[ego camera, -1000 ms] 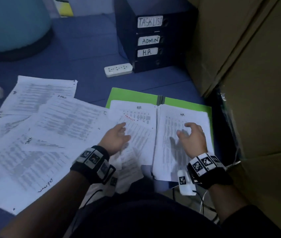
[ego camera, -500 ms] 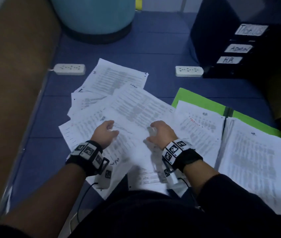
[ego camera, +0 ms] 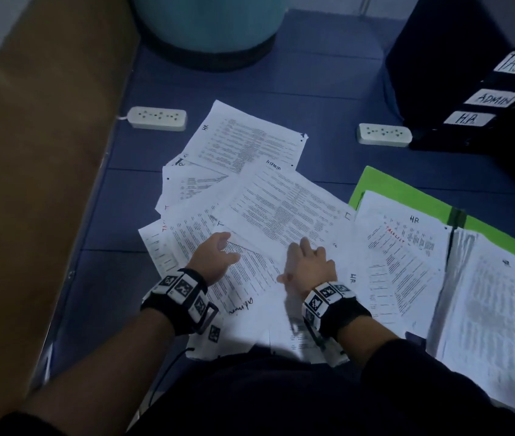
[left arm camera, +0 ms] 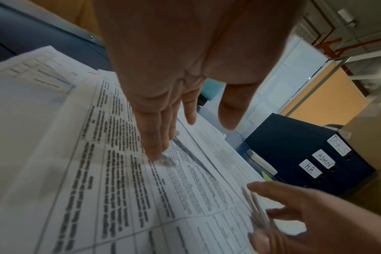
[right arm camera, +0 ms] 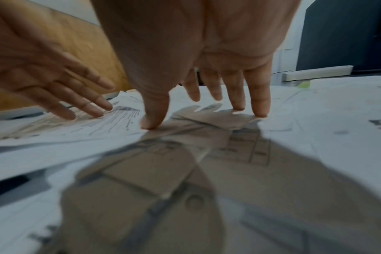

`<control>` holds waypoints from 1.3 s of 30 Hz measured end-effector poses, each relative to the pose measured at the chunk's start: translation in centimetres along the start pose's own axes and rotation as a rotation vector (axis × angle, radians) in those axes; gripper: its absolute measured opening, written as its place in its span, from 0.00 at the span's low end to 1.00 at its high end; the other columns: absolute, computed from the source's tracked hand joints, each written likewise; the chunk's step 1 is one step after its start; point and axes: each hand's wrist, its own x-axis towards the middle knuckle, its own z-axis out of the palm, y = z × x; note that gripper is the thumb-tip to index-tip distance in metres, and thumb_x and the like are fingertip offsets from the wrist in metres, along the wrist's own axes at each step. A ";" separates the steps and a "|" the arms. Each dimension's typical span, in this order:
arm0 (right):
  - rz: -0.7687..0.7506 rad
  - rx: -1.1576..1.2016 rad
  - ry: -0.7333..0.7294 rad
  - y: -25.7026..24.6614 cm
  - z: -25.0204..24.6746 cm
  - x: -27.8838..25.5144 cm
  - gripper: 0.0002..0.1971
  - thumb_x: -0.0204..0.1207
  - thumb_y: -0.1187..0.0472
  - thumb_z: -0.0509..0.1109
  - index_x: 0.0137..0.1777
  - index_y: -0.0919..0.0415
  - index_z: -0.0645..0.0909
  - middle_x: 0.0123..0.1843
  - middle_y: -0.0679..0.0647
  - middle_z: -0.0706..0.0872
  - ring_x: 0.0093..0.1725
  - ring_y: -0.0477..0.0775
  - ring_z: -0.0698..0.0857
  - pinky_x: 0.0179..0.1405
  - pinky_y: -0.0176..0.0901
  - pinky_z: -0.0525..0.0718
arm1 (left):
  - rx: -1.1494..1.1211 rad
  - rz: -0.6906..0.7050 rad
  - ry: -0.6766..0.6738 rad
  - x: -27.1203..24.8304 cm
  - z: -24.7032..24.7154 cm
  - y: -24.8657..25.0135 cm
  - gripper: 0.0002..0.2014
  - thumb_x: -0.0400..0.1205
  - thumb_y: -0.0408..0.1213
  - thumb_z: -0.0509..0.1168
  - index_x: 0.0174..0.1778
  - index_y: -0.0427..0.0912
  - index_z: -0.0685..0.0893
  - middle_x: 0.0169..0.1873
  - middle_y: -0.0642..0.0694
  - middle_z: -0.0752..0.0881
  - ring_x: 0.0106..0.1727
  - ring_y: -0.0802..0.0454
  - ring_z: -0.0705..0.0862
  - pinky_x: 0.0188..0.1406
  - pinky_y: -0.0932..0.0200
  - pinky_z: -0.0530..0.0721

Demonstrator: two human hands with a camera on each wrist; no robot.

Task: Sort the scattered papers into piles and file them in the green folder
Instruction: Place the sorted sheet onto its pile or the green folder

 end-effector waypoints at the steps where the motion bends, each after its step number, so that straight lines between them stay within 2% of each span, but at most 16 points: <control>1: -0.006 -0.026 -0.001 -0.3 0.0 0.0 0.27 0.74 0.48 0.67 0.70 0.56 0.65 0.76 0.56 0.64 0.68 0.62 0.69 0.59 0.58 0.75 | -0.024 -0.013 0.010 0.2 0.0 0.1 0.29 0.79 0.35 0.68 0.76 0.43 0.68 0.73 0.37 0.73 0.71 0.42 0.75 0.68 0.40 0.77; 6: -0.085 -0.098 0.021 -1.6 -0.4 -0.9 0.16 0.83 0.55 0.57 0.66 0.59 0.75 0.65 0.55 0.80 0.64 0.59 0.77 0.59 0.53 0.74 | -0.152 -0.052 0.104 1.4 0.8 0.9 0.35 0.78 0.37 0.70 0.79 0.43 0.61 0.70 0.31 0.74 0.68 0.37 0.76 0.67 0.36 0.77; 10: -0.210 0.118 0.138 -2.2 -2.0 -2.3 0.12 0.83 0.58 0.56 0.57 0.59 0.79 0.53 0.55 0.85 0.52 0.58 0.81 0.42 0.44 0.73 | -0.376 -0.090 0.193 2.6 1.4 1.9 0.46 0.74 0.36 0.74 0.81 0.53 0.50 0.72 0.32 0.68 0.69 0.36 0.74 0.69 0.37 0.76; 11: -0.257 0.193 0.163 -2.8 -2.4 -2.8 0.11 0.83 0.58 0.57 0.55 0.60 0.80 0.50 0.55 0.84 0.49 0.58 0.80 0.40 0.44 0.72 | -0.436 -0.089 0.237 2.9 1.5 2.0 0.49 0.72 0.32 0.74 0.81 0.55 0.48 0.72 0.35 0.68 0.68 0.38 0.75 0.68 0.40 0.76; 13: -0.337 0.371 0.137 -4.2 -2.7 -3.9 0.11 0.83 0.55 0.59 0.53 0.57 0.82 0.48 0.52 0.86 0.45 0.54 0.82 0.40 0.45 0.79 | -0.423 -0.073 0.343 3.2 1.6 2.2 0.50 0.73 0.25 0.71 0.82 0.50 0.45 0.69 0.39 0.72 0.63 0.44 0.76 0.66 0.54 0.73; 15: -0.350 0.540 0.033 -4.8 -3.0 -4.2 0.13 0.81 0.47 0.63 0.55 0.53 0.84 0.51 0.49 0.87 0.45 0.49 0.85 0.45 0.46 0.85 | -0.338 -0.036 0.421 3.1 1.0 2.2 0.46 0.75 0.20 0.67 0.83 0.48 0.47 0.75 0.39 0.69 0.69 0.46 0.74 0.64 0.63 0.67; 17: -0.274 0.692 -0.025 -4.2 -4.0 -3.2 0.17 0.79 0.44 0.66 0.59 0.54 0.83 0.55 0.49 0.87 0.46 0.48 0.86 0.48 0.44 0.85 | -0.326 -0.007 0.416 3.1 -0.4 1.5 0.45 0.76 0.20 0.66 0.82 0.51 0.50 0.77 0.39 0.68 0.73 0.45 0.73 0.68 0.61 0.68; 18: -0.215 0.721 0.012 -3.4 -4.5 -2.2 0.17 0.78 0.46 0.68 0.61 0.56 0.82 0.56 0.49 0.86 0.48 0.49 0.86 0.49 0.42 0.83 | -0.327 0.005 0.398 3.2 -1.4 0.7 0.42 0.76 0.21 0.67 0.81 0.51 0.56 0.73 0.39 0.74 0.69 0.45 0.77 0.67 0.57 0.73; 21: -0.009 0.586 0.156 -0.2 -5.7 2.0 0.18 0.78 0.56 0.69 0.67 0.58 0.77 0.63 0.53 0.82 0.59 0.55 0.82 0.56 0.40 0.77 | -0.243 0.040 0.416 2.9 -4.4 -1.4 0.20 0.76 0.27 0.69 0.63 0.44 0.77 0.54 0.44 0.86 0.54 0.45 0.86 0.51 0.55 0.83; 24: 0.163 0.399 0.161 2.1 -6.3 6.3 0.27 0.75 0.57 0.73 0.73 0.58 0.72 0.73 0.56 0.75 0.69 0.60 0.76 0.67 0.52 0.76 | -0.177 0.012 0.439 2.7 -6.2 -3.2 0.13 0.79 0.32 0.68 0.58 0.46 0.82 0.50 0.48 0.86 0.54 0.44 0.86 0.53 0.50 0.84; 27: 0.226 0.214 0.115 3.4 -6.8 9.3 0.38 0.68 0.48 0.78 0.75 0.55 0.66 0.77 0.54 0.68 0.76 0.58 0.69 0.70 0.60 0.73 | -0.192 -0.009 0.441 2.8 -6.6 -4.1 0.13 0.80 0.30 0.67 0.58 0.47 0.83 0.51 0.47 0.87 0.55 0.42 0.86 0.59 0.41 0.84; 29: 0.215 0.165 0.066 3.9 -6.9 10.4 0.39 0.67 0.46 0.79 0.74 0.55 0.65 0.76 0.55 0.68 0.76 0.59 0.68 0.69 0.61 0.73 | -0.218 -0.015 0.445 3.0 -6.5 -4.4 0.12 0.80 0.29 0.67 0.57 0.49 0.83 0.52 0.46 0.87 0.55 0.41 0.86 0.60 0.38 0.83; 33: 0.196 0.052 0.088 3.8 -6.4 11.4 0.30 0.72 0.51 0.74 0.71 0.54 0.69 0.70 0.55 0.74 0.71 0.61 0.72 0.66 0.57 0.70 | -0.257 -0.026 0.455 3.2 -6.3 -4.4 0.14 0.81 0.27 0.66 0.61 0.42 0.81 0.54 0.43 0.86 0.55 0.42 0.85 0.61 0.42 0.82; 35: 0.199 0.132 0.137 3.7 -6.4 11.0 0.18 0.76 0.57 0.71 0.64 0.56 0.73 0.61 0.57 0.81 0.65 0.62 0.78 0.60 0.54 0.72 | -0.268 -0.037 0.464 3.1 -6.0 -4.1 0.20 0.80 0.25 0.65 0.68 0.41 0.77 0.54 0.42 0.85 0.54 0.42 0.84 0.59 0.45 0.83; 37: 0.183 0.307 0.209 4.2 -6.9 9.9 0.05 0.78 0.62 0.66 0.51 0.57 0.73 0.45 0.60 0.81 0.52 0.65 0.83 0.44 0.48 0.75 | -0.298 -0.069 0.481 3.1 -5.9 -4.1 0.29 0.80 0.22 0.64 0.75 0.48 0.69 0.51 0.42 0.86 0.50 0.46 0.85 0.51 0.50 0.84; 39: 0.164 0.501 0.273 5.0 -8.2 8.2 0.03 0.78 0.63 0.66 0.49 0.58 0.76 0.39 0.59 0.81 0.41 0.63 0.83 0.36 0.43 0.73 | -0.273 -0.074 0.508 2.9 -6.0 -4.5 0.38 0.80 0.22 0.62 0.79 0.60 0.60 0.45 0.52 0.85 0.45 0.56 0.84 0.41 0.58 0.81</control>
